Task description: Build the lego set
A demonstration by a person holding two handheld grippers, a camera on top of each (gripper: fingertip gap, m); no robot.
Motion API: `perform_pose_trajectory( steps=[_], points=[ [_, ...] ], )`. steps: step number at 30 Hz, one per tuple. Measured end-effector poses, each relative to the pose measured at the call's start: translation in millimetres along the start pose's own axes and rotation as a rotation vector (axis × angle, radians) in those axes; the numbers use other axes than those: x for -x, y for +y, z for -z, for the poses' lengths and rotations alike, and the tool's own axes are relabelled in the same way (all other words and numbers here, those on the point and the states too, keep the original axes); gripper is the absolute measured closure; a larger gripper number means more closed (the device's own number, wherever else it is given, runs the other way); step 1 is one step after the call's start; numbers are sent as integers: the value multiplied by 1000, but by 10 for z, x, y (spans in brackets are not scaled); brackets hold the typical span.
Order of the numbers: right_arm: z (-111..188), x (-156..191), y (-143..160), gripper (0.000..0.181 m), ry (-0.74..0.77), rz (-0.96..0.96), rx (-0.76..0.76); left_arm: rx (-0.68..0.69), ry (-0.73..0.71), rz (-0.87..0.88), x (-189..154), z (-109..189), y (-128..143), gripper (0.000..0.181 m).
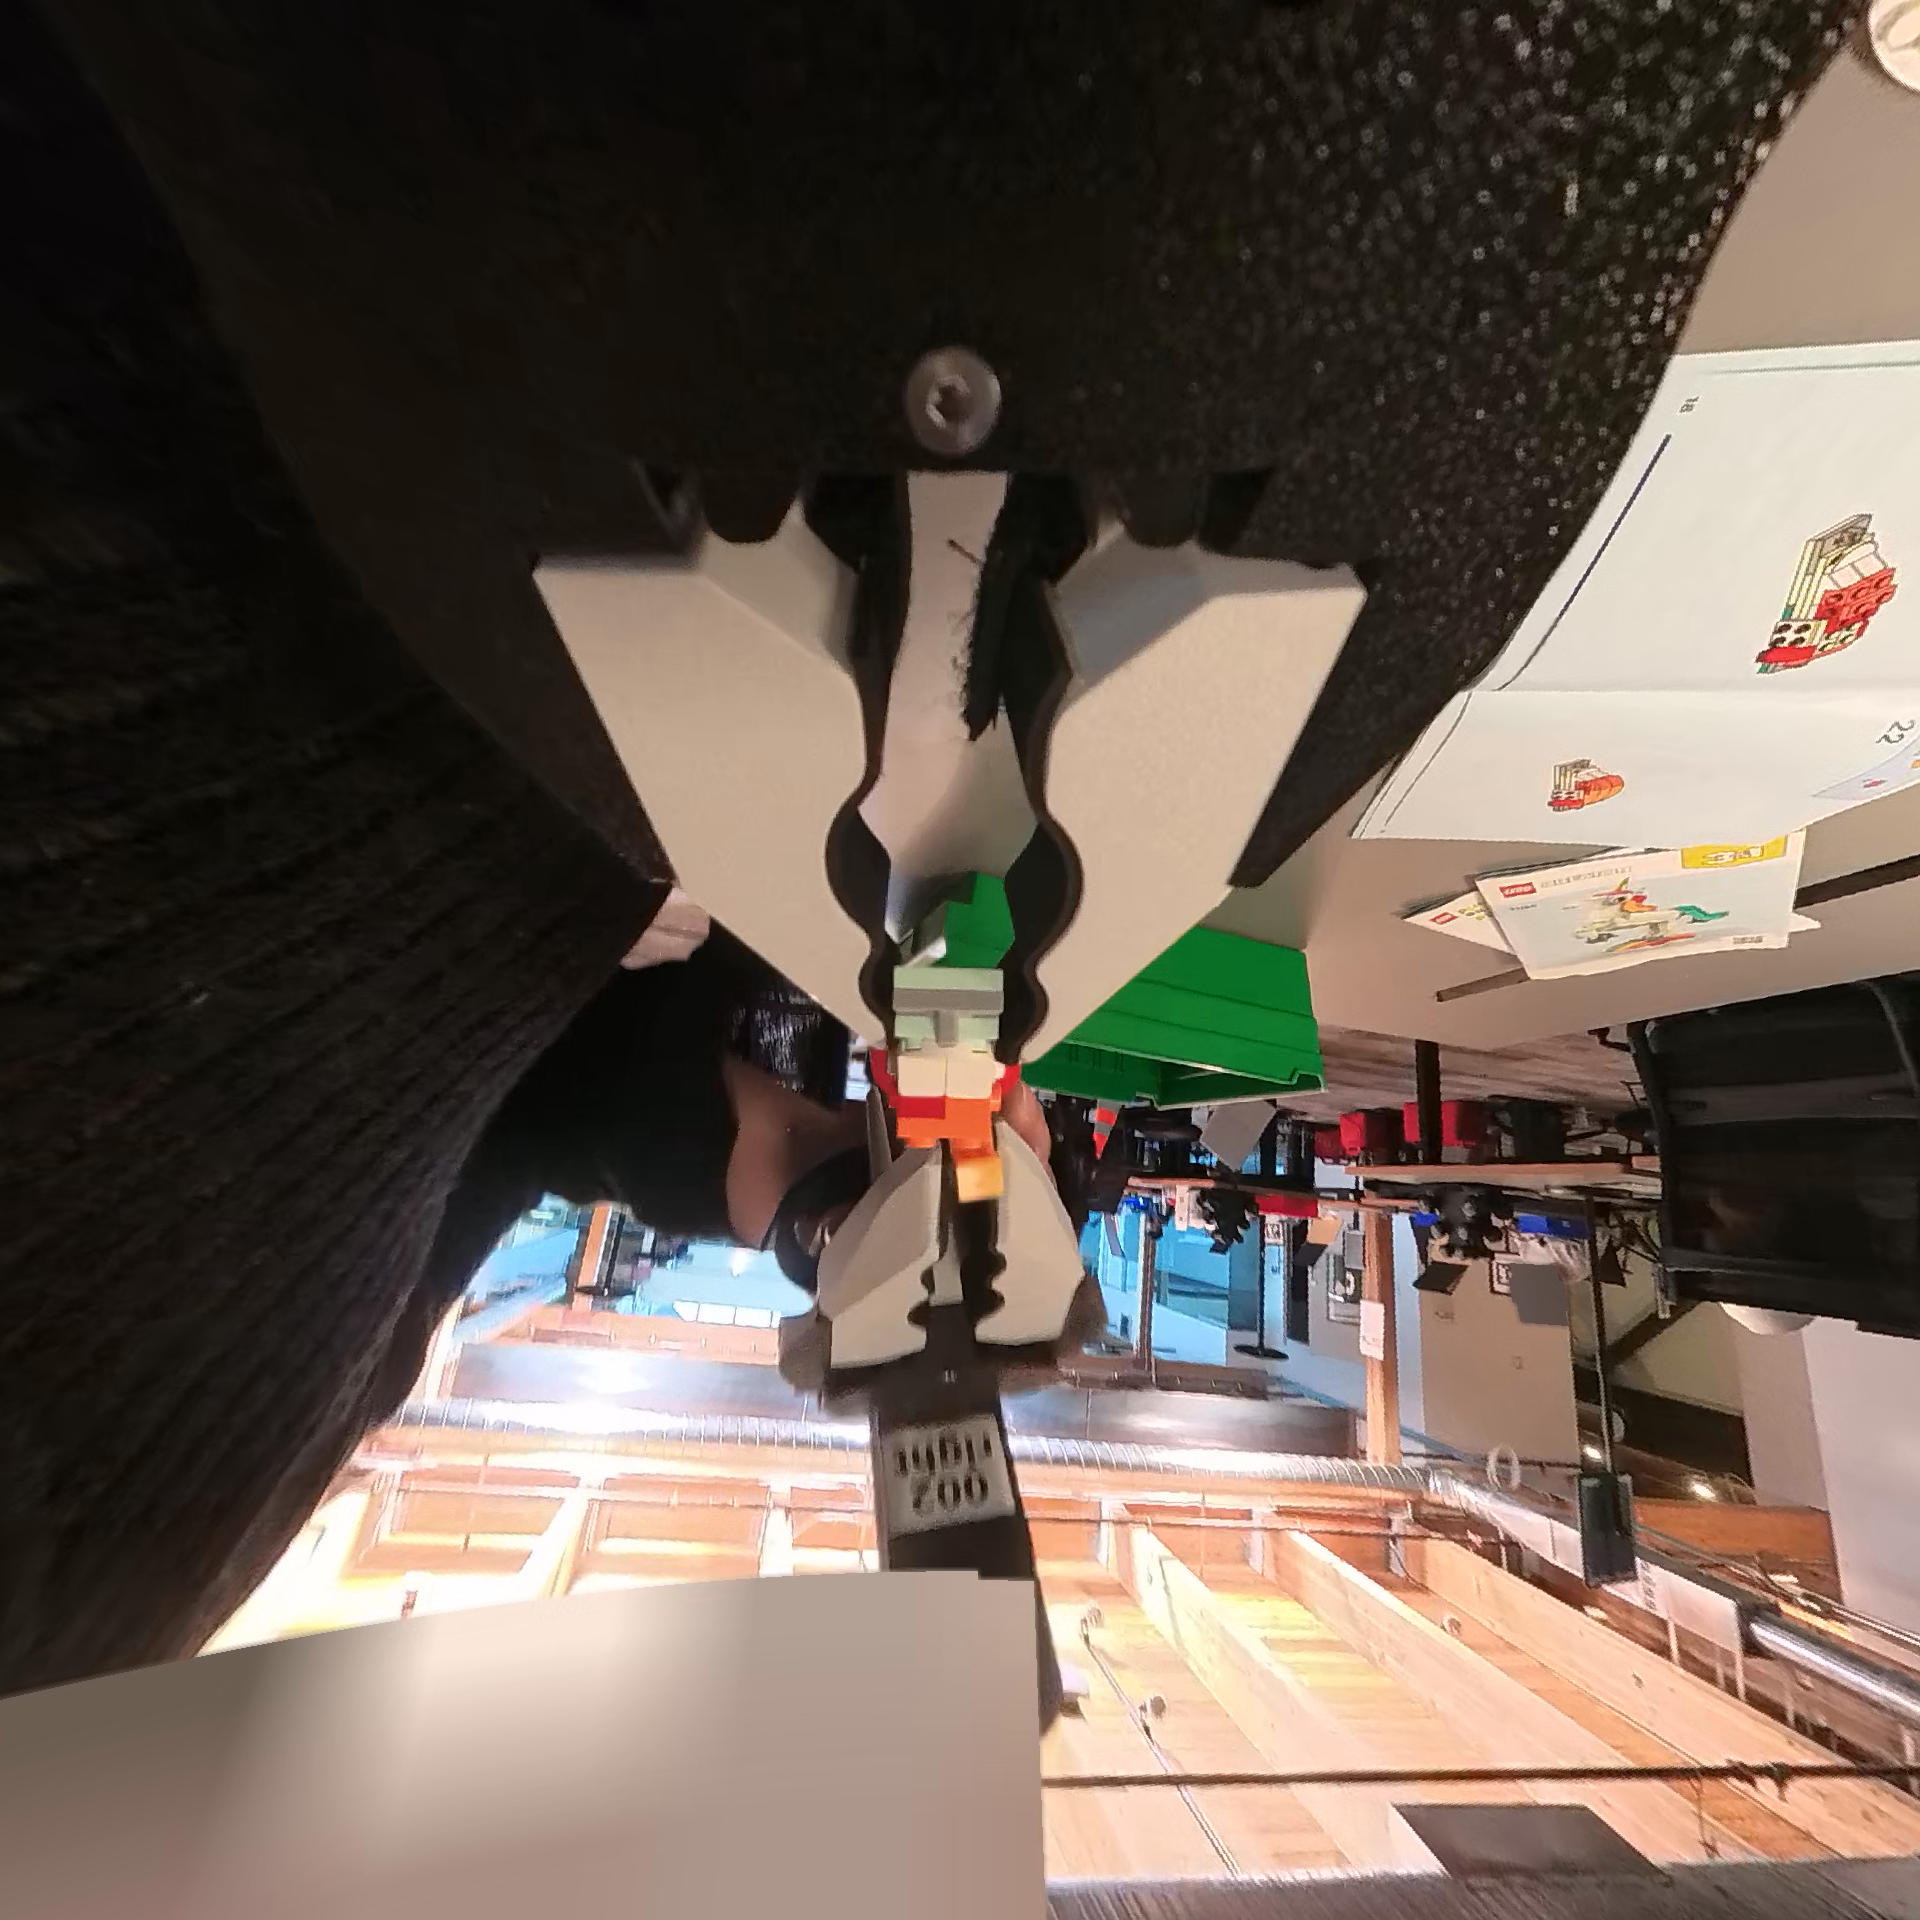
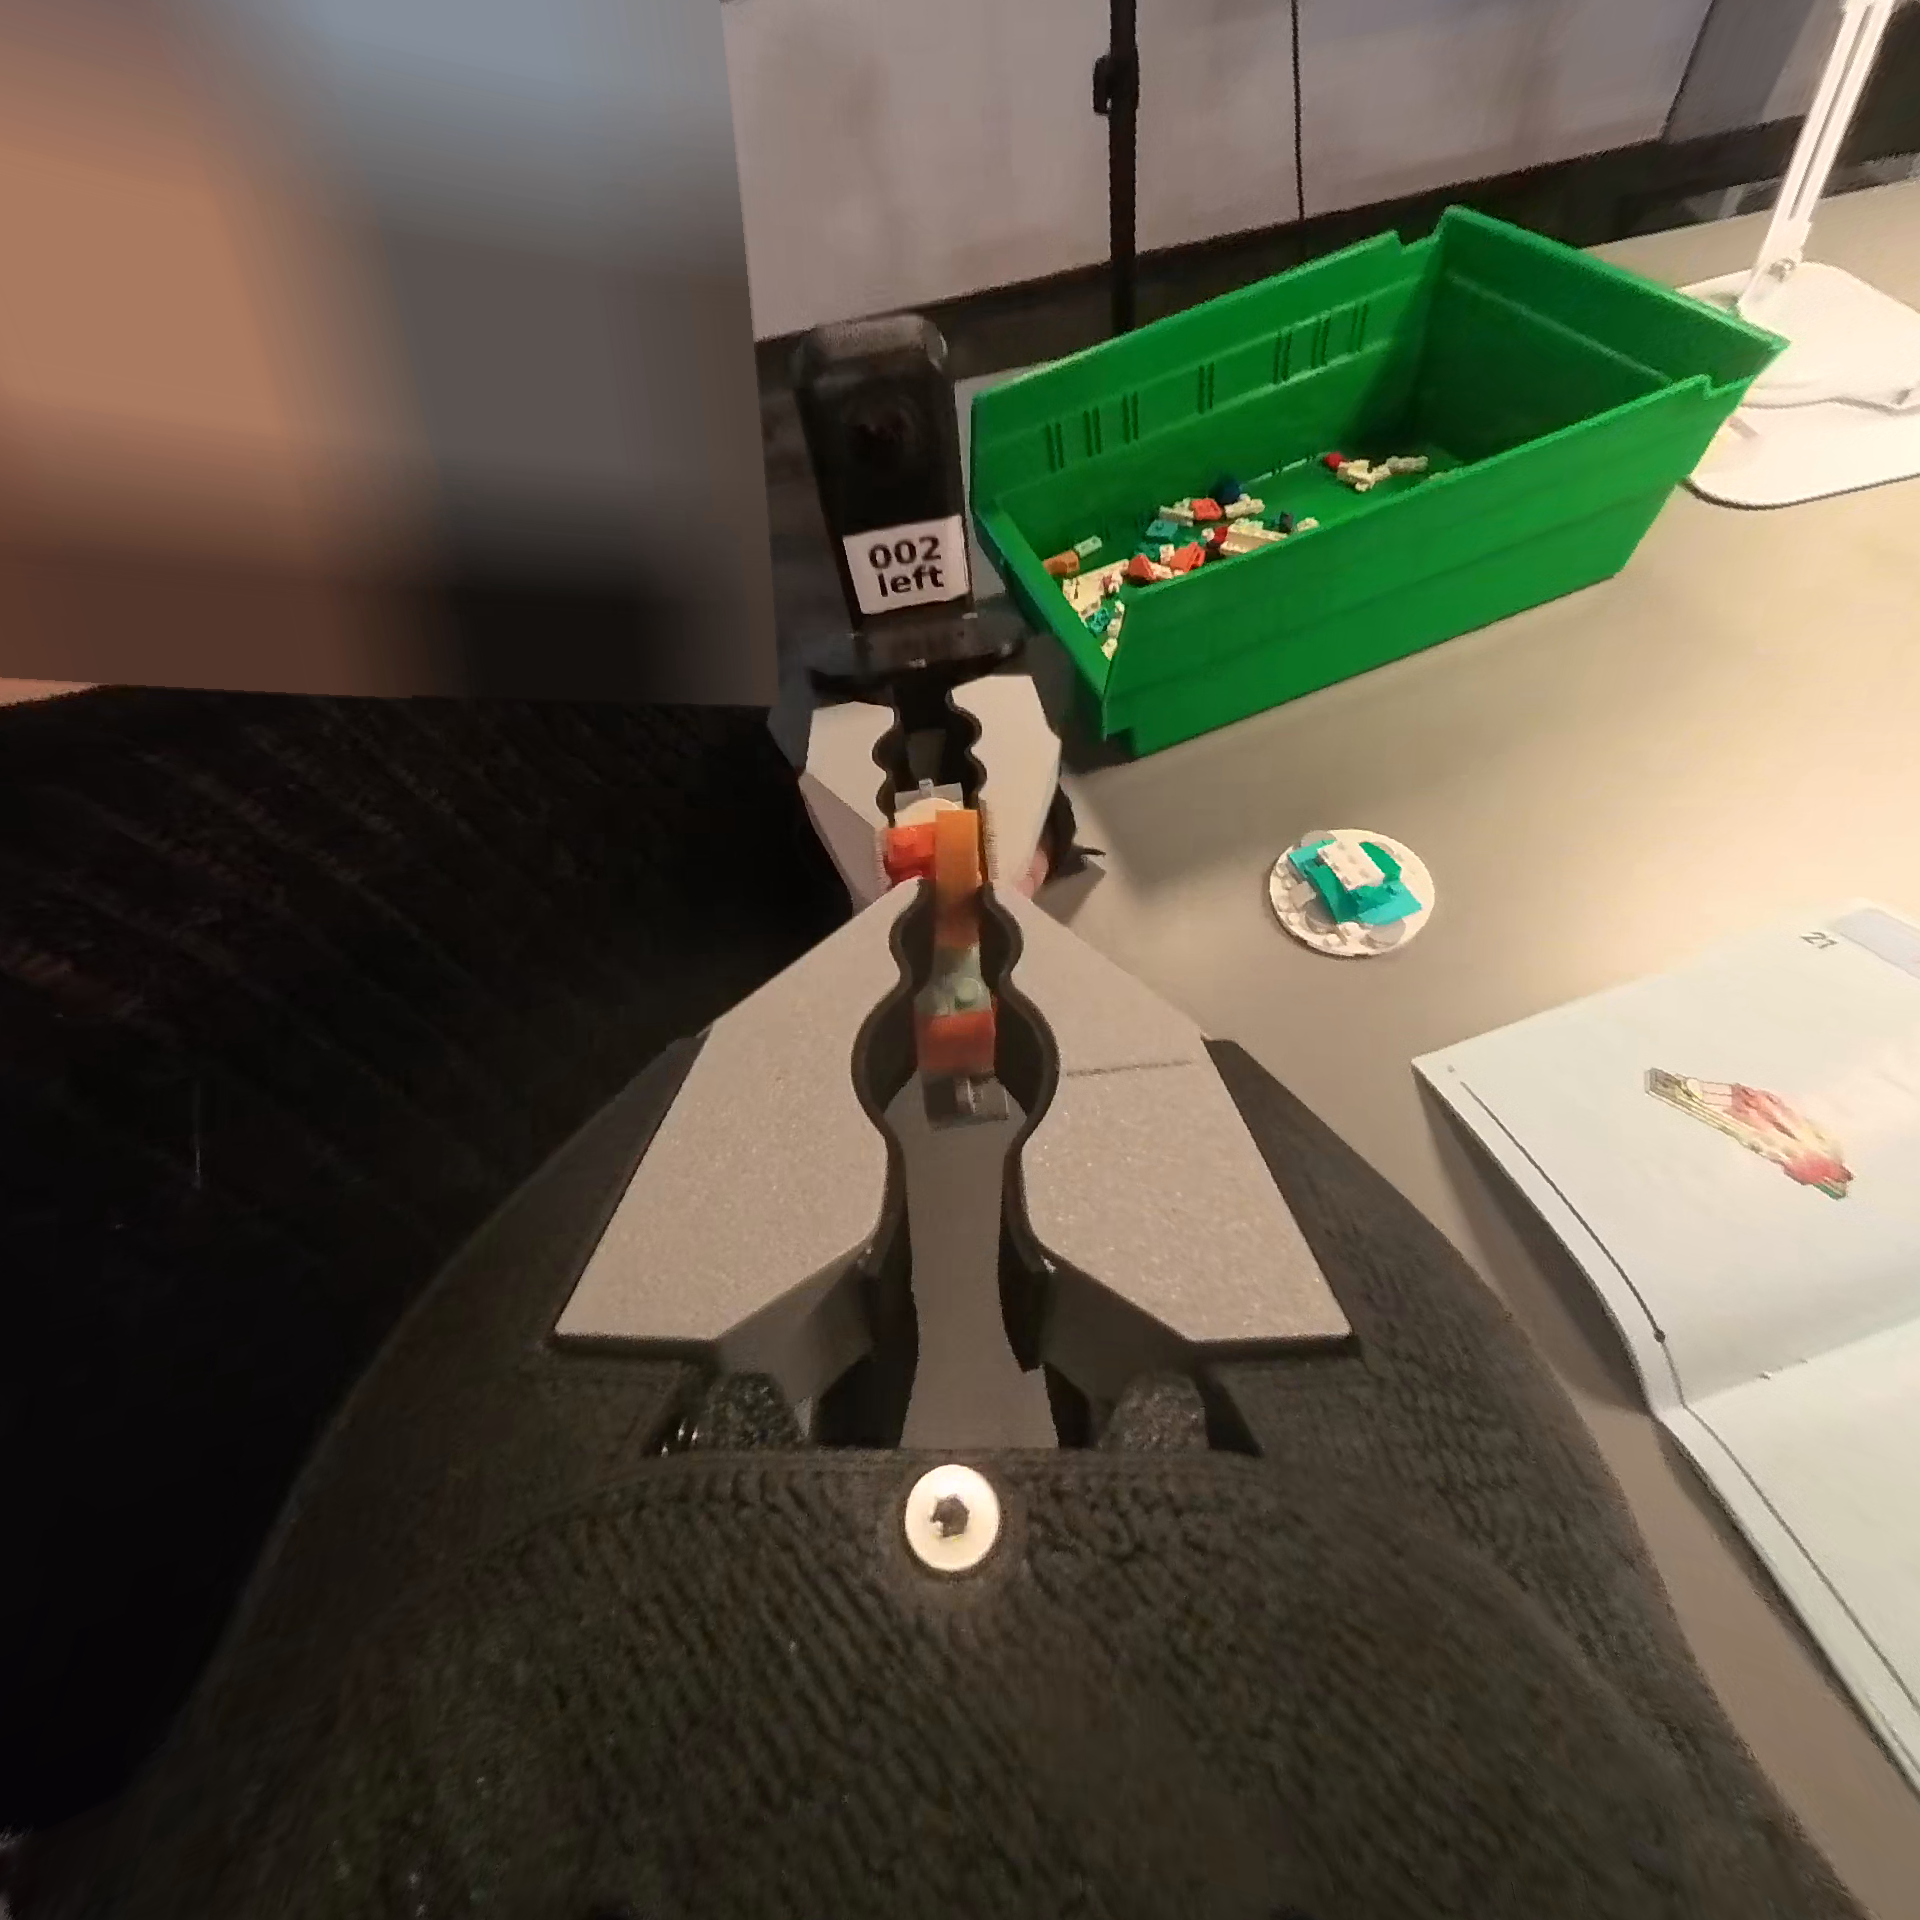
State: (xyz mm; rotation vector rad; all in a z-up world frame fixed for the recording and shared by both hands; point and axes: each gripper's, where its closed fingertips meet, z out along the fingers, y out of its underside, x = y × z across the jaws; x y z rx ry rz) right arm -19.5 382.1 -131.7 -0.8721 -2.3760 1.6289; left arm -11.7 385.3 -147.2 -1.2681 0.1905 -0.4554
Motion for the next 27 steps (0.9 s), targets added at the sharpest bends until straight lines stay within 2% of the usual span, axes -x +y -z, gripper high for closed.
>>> perform_pose_trajectory(
  steps=[9, 27],
  points=[
    [11, 28, 55, 175, -3, 52, 95, 14, 28, -3, -32, -12, 35, 166],
    [89, -34, 97, 175, 46, 31, 68, 5, 14, 8, -1, -10, 31, 166]
  ],
)
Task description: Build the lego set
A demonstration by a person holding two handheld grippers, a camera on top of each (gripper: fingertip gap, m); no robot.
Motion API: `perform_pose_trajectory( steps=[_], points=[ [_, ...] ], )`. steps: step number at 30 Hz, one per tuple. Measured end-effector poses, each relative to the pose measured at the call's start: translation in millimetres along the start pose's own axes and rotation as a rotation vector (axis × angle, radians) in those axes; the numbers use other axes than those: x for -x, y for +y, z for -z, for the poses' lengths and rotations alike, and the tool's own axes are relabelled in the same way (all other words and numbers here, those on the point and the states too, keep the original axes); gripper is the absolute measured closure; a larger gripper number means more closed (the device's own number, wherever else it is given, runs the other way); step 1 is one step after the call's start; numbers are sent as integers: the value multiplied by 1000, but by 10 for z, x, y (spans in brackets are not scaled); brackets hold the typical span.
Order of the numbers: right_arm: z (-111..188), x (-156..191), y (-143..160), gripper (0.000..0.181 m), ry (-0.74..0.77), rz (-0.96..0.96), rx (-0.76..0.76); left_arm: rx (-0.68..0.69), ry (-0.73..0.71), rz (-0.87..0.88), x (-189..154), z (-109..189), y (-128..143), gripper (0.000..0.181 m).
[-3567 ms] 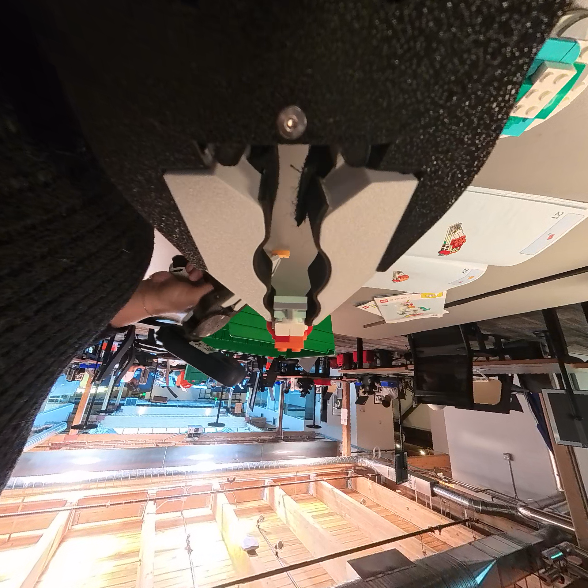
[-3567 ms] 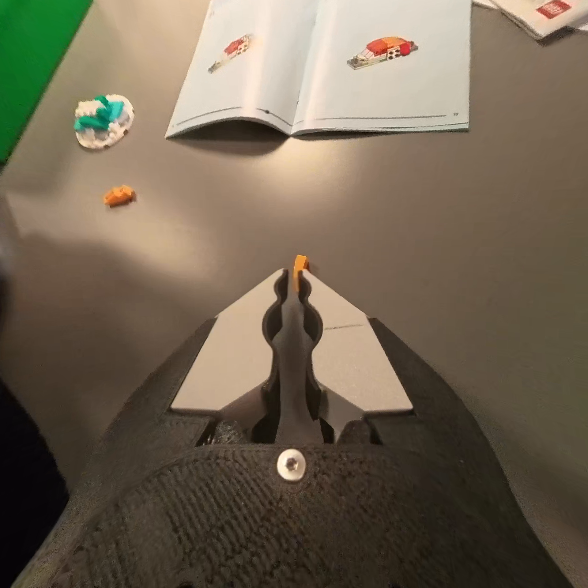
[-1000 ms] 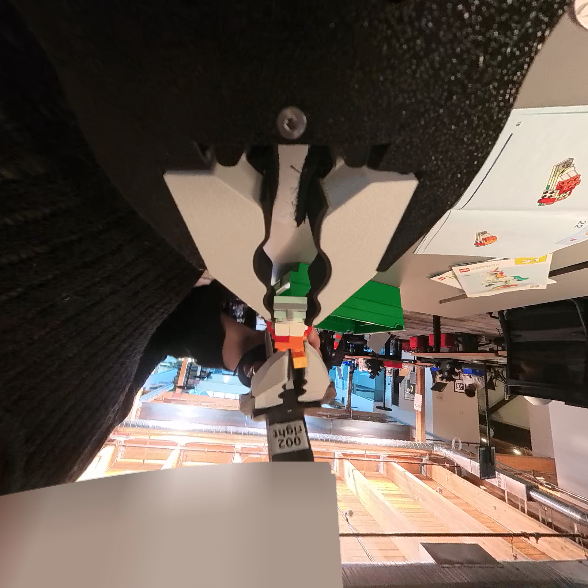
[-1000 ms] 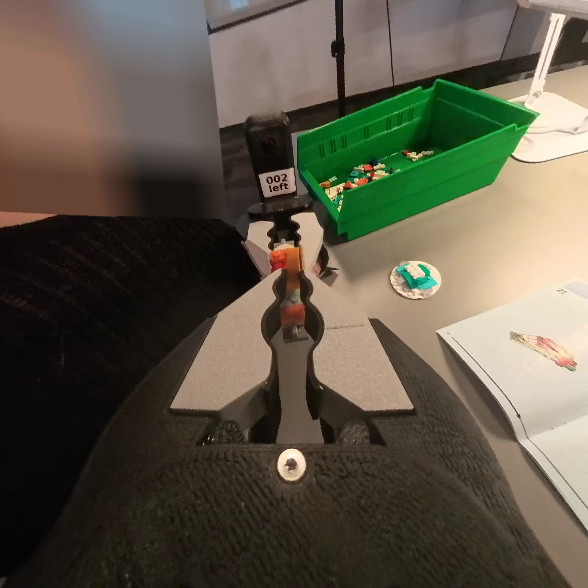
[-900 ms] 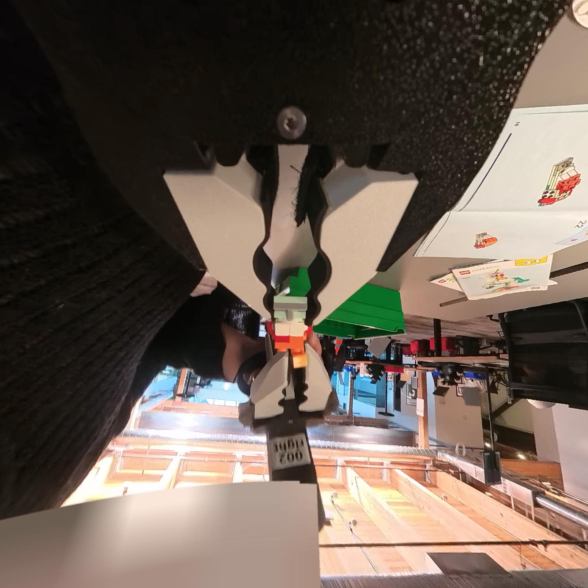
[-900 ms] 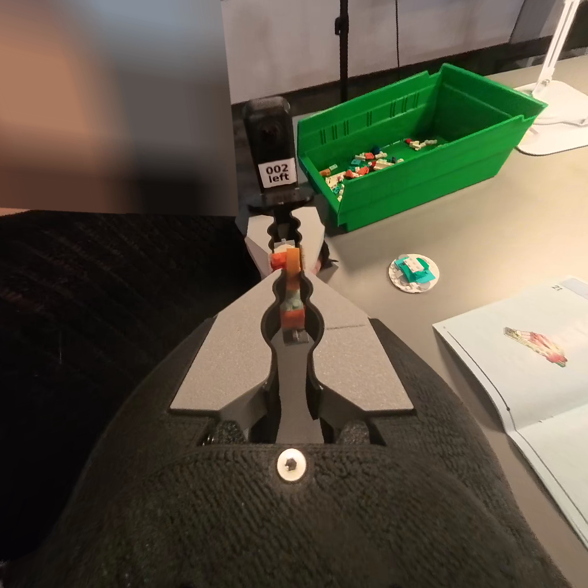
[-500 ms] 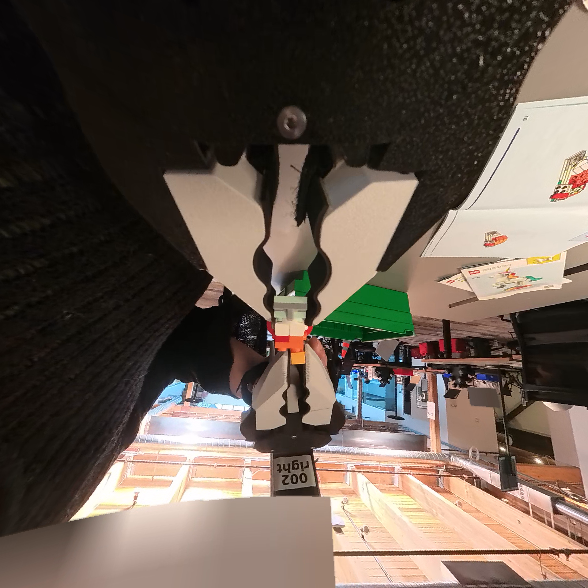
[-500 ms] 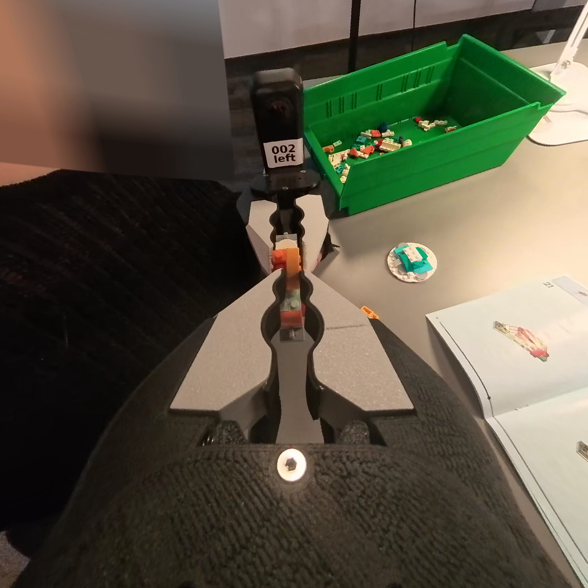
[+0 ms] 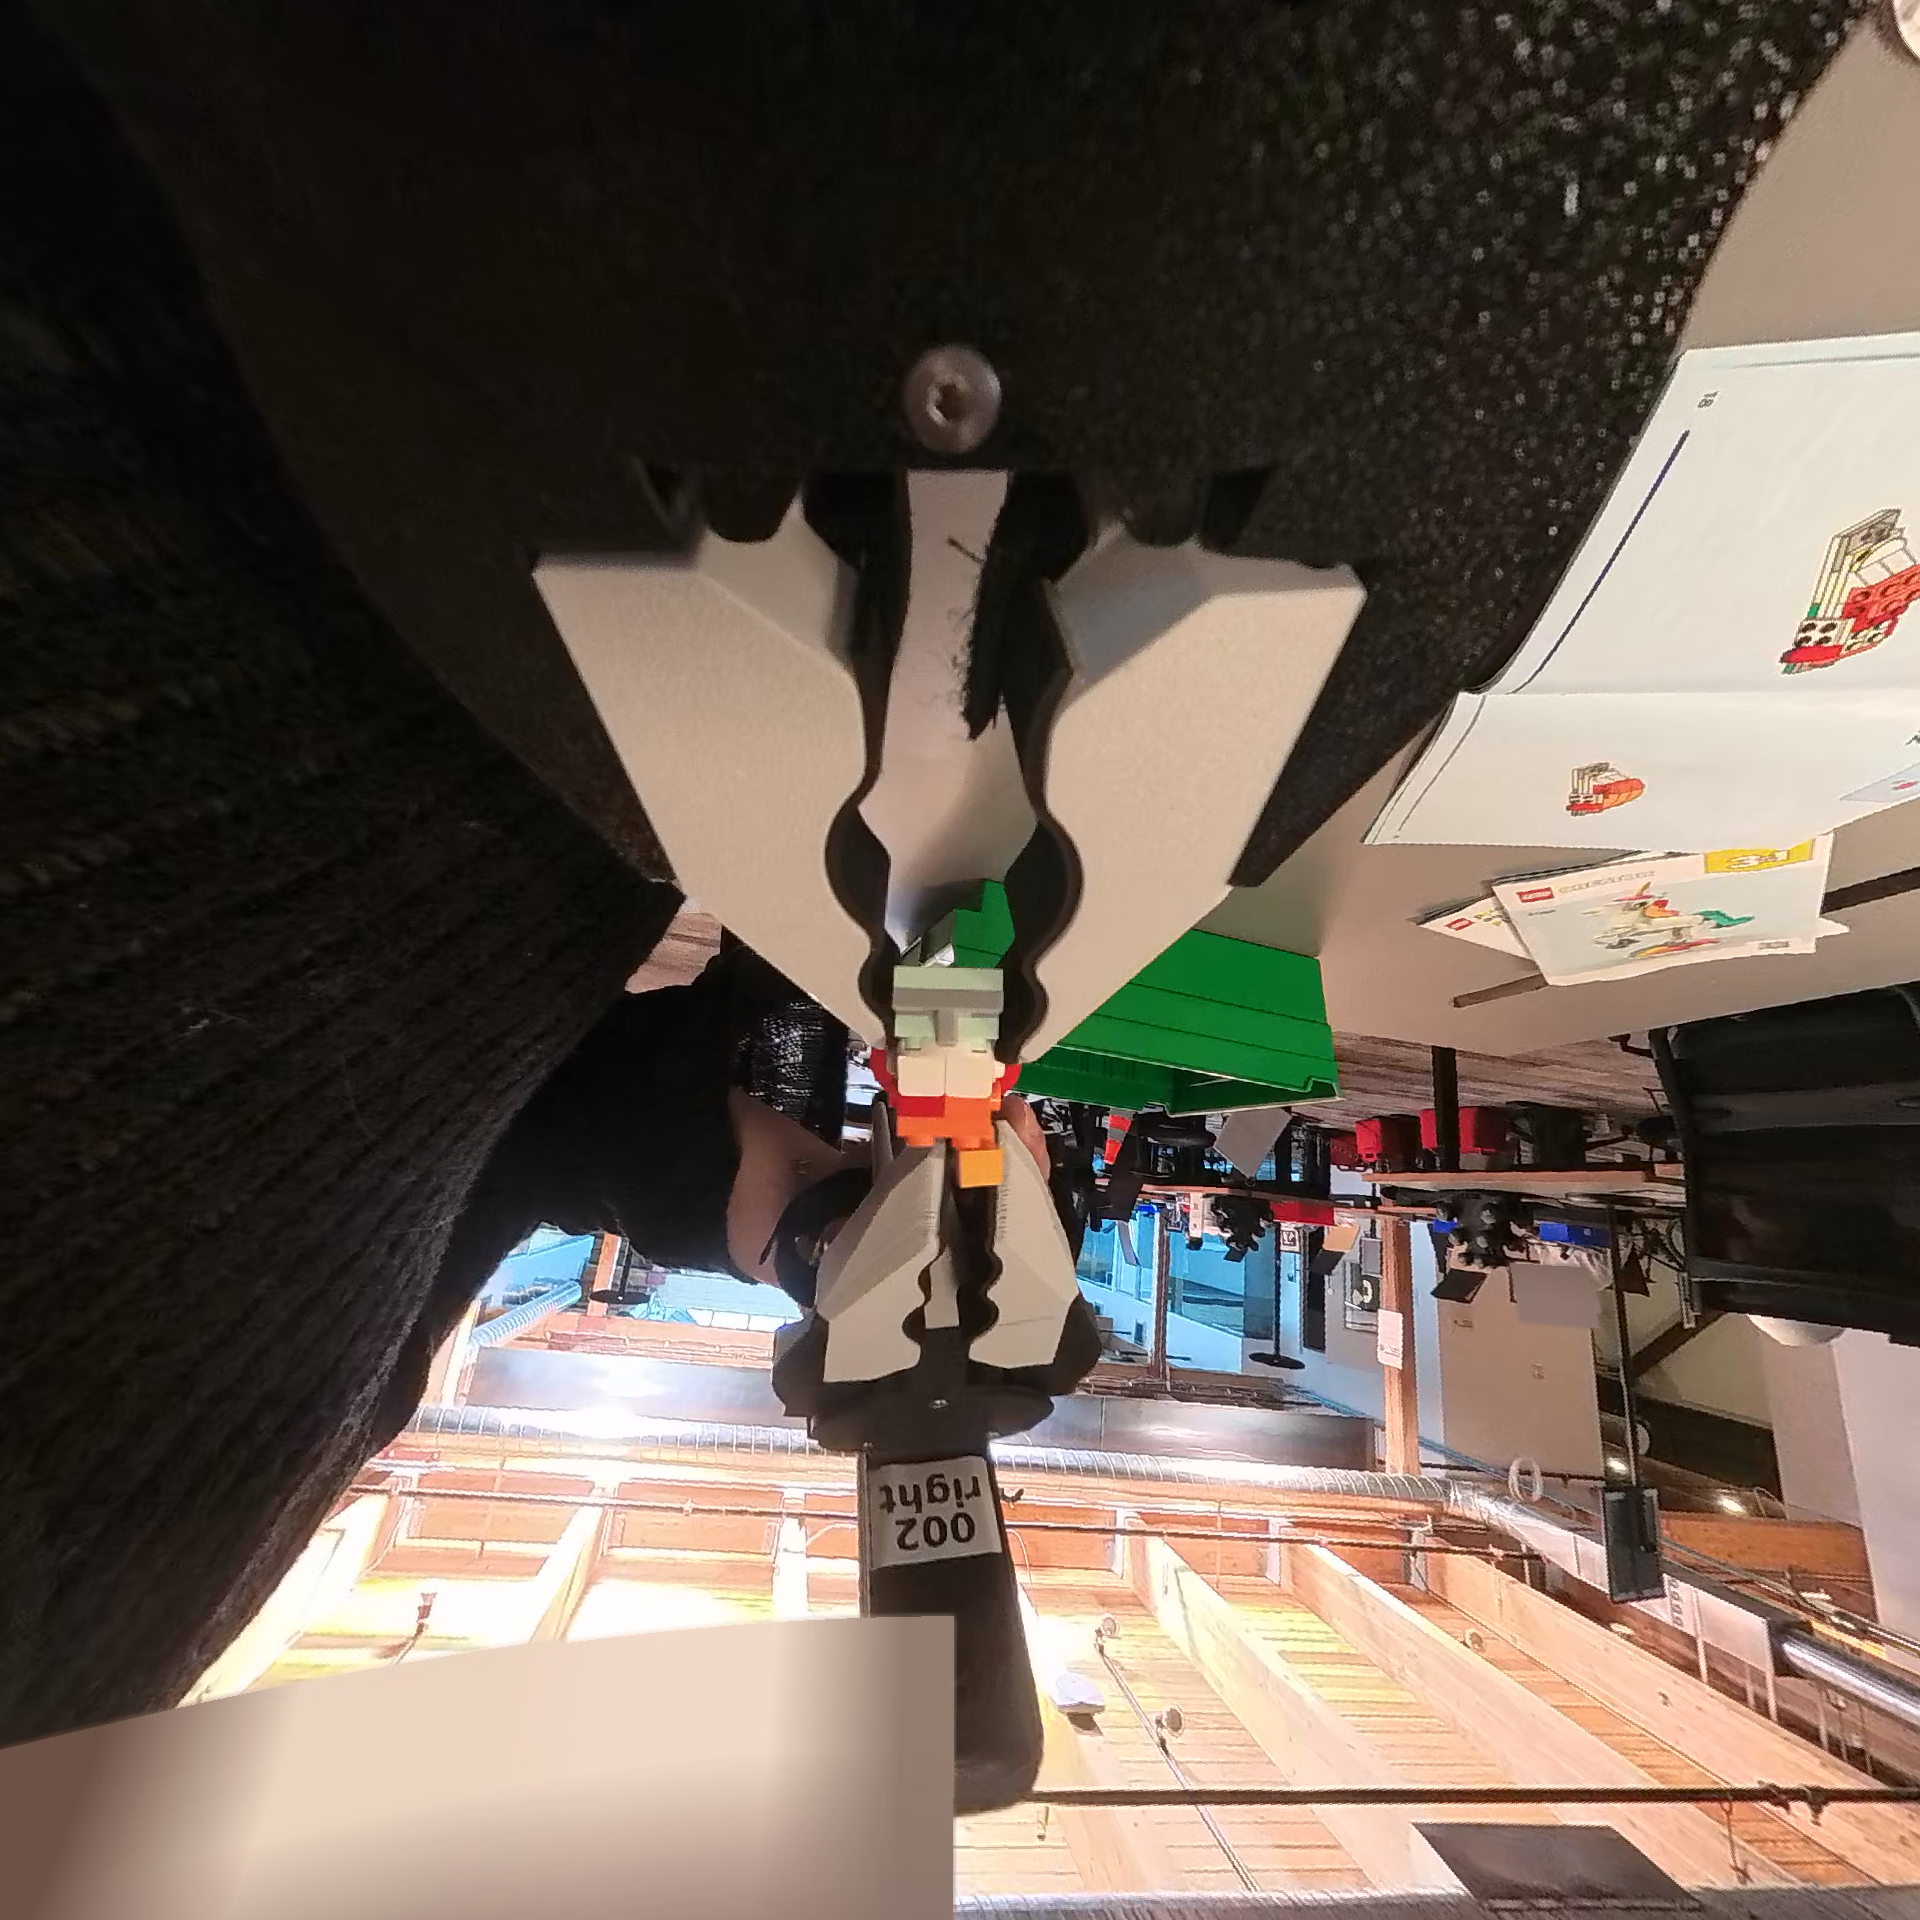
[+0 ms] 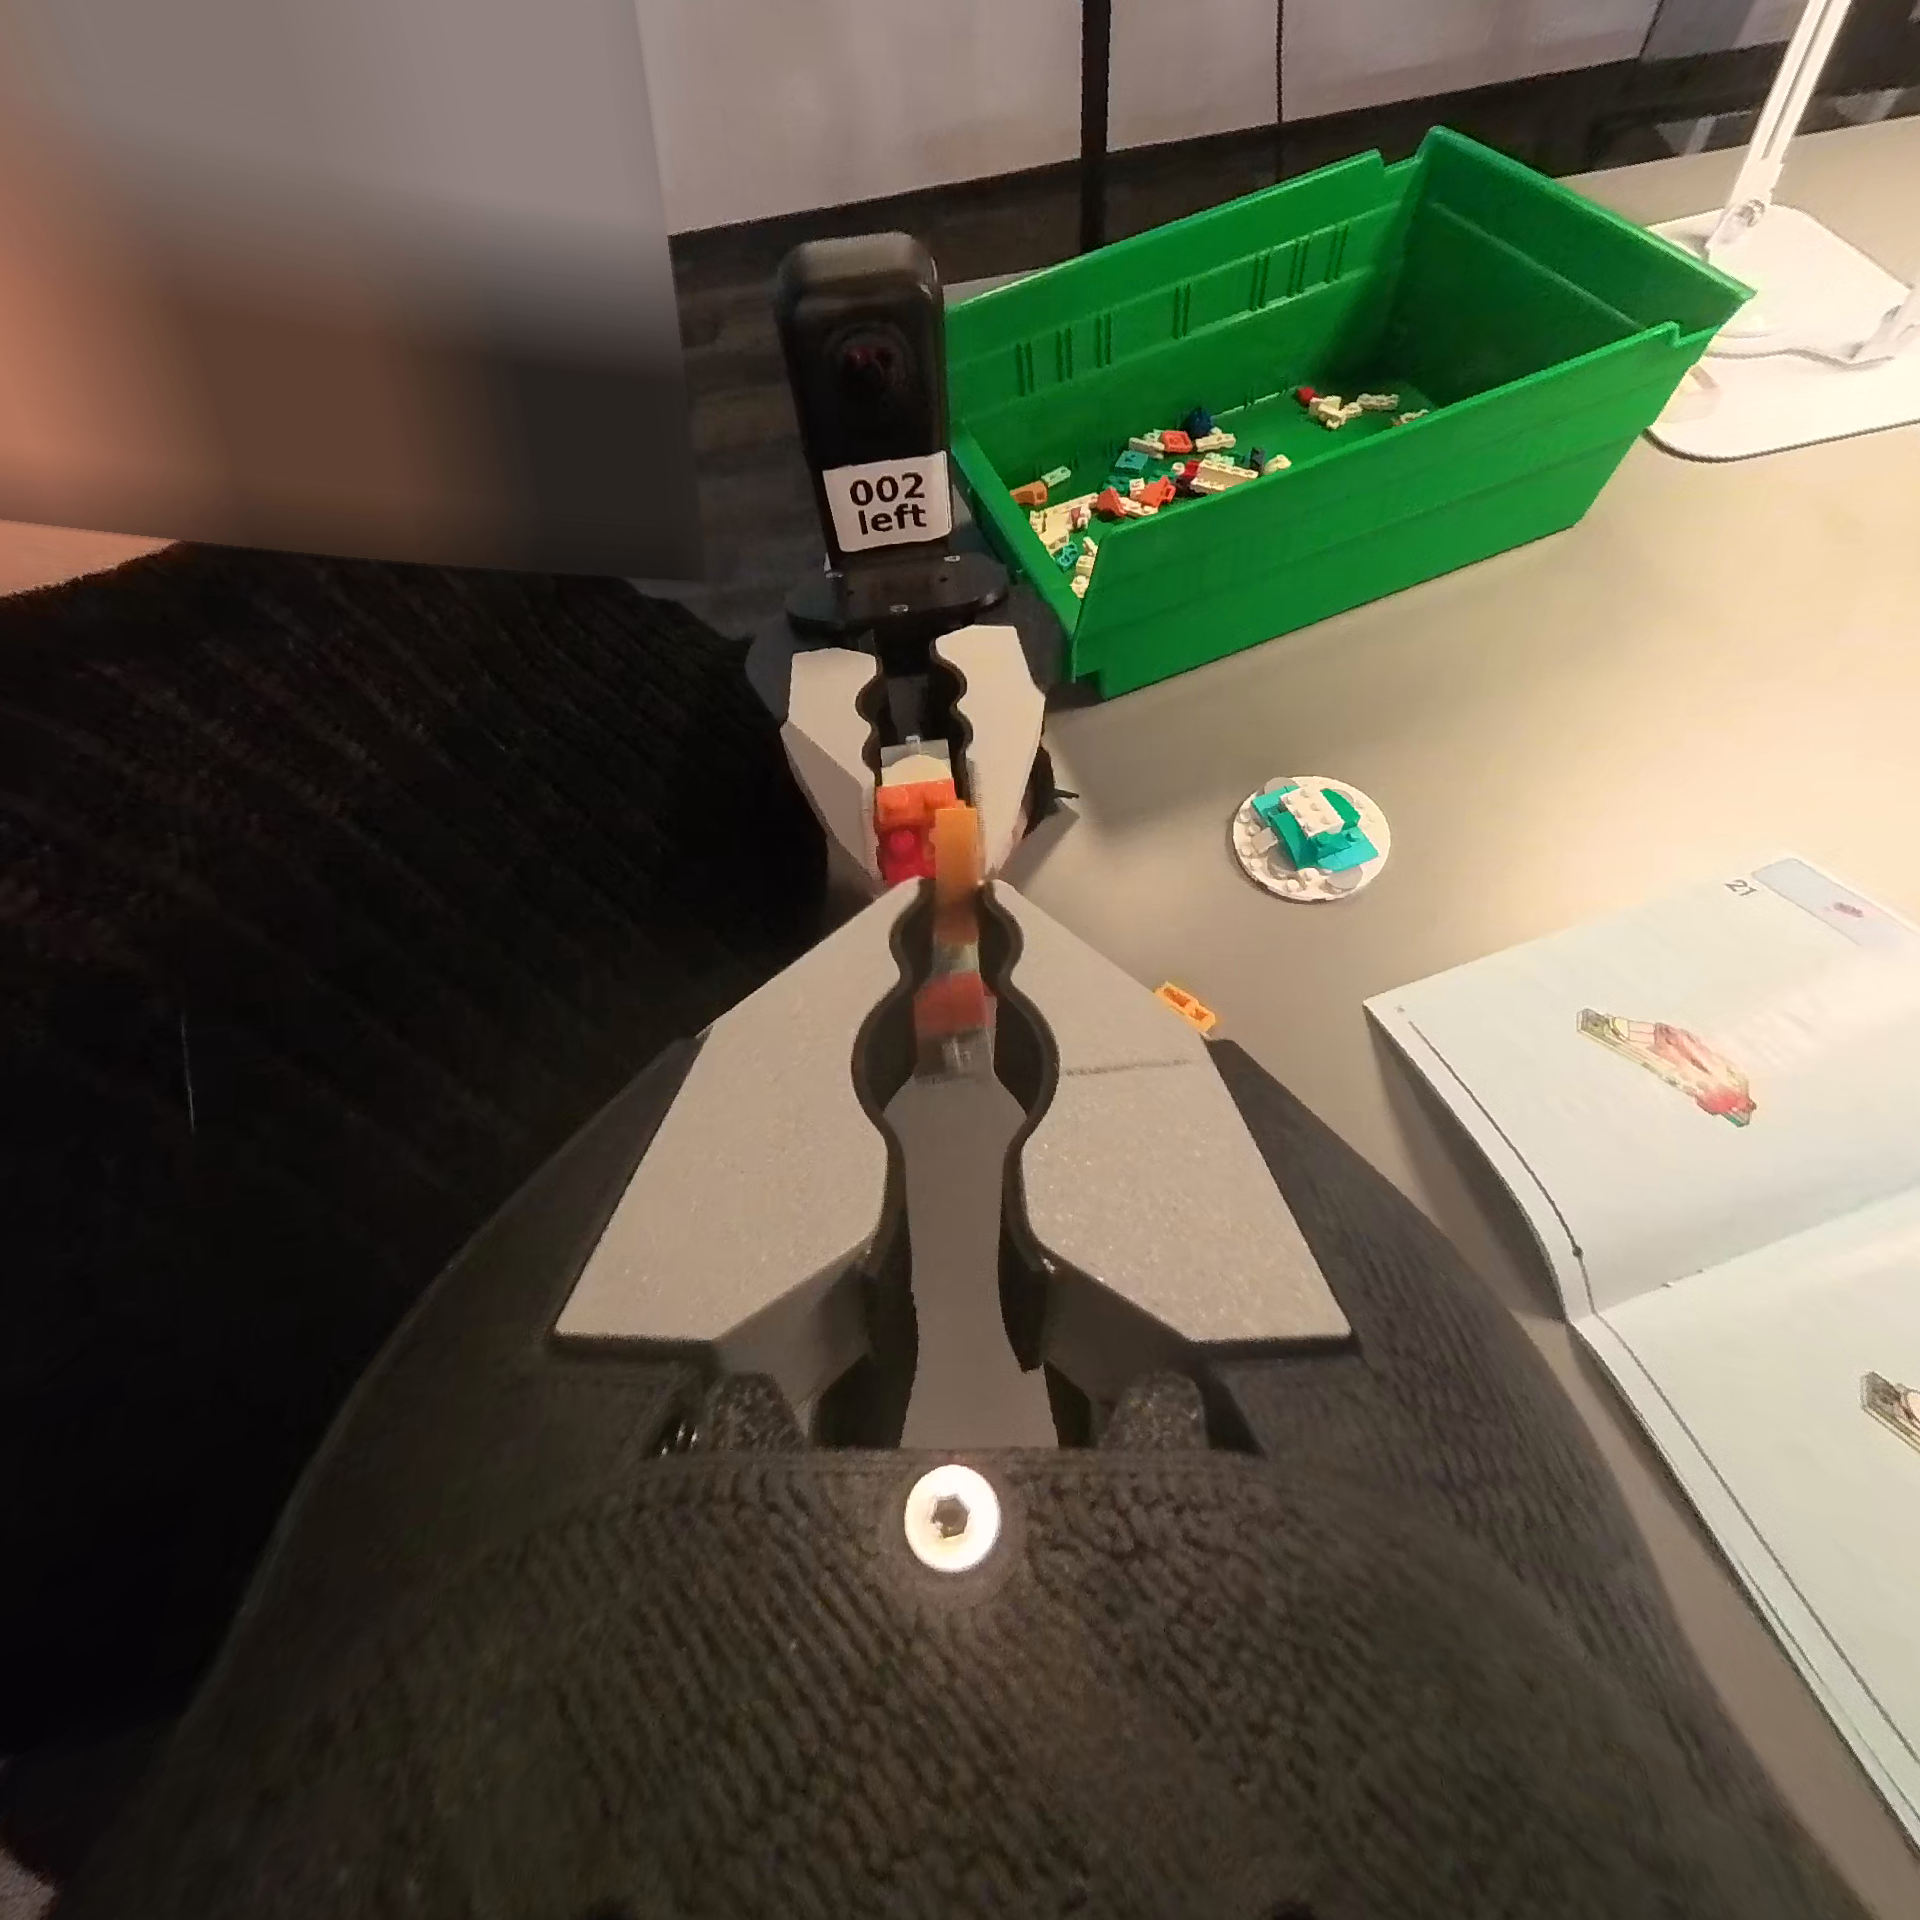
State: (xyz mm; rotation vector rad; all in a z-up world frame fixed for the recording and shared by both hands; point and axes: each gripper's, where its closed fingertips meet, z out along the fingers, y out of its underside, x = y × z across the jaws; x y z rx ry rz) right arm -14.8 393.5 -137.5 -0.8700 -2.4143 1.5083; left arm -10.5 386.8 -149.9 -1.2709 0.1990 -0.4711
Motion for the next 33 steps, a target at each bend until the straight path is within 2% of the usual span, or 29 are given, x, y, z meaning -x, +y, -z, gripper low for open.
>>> perform_pose_trajectory(
  steps=[21, 33],
  points=[
    [142, -92, 20, 175, 13, -70, -36, 6, -53, 28, 101, 24, 39, 166],
    [33, 20, 41, 175, -38, -22, 31, 0, 4, -5, -17, 2, 31, 166]
  ],
)
